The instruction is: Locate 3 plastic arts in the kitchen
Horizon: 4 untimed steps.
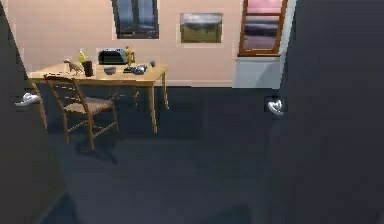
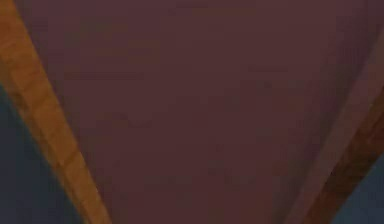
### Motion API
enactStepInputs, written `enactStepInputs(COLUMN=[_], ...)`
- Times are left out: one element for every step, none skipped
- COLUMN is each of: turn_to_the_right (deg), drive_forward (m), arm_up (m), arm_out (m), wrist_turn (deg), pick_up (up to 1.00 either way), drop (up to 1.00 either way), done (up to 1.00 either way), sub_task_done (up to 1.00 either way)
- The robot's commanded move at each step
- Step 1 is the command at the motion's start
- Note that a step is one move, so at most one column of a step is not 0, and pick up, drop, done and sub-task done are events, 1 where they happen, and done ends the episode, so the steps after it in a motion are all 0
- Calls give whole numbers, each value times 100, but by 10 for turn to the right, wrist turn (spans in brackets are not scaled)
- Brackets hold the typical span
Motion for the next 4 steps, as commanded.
enactStepInputs(turn_to_the_right=[0, 0, -420, 0], drive_forward=[100, 95, 0, 0], arm_up=[0, 0, 0, 0], arm_out=[0, 0, 0, 0], wrist_turn=[0, 0, 0, 0], pick_up=[0, 0, 0, 0], drop=[0, 0, 0, 0], done=[0, 0, 0, 0], sub_task_done=[0, 0, 0, 100])
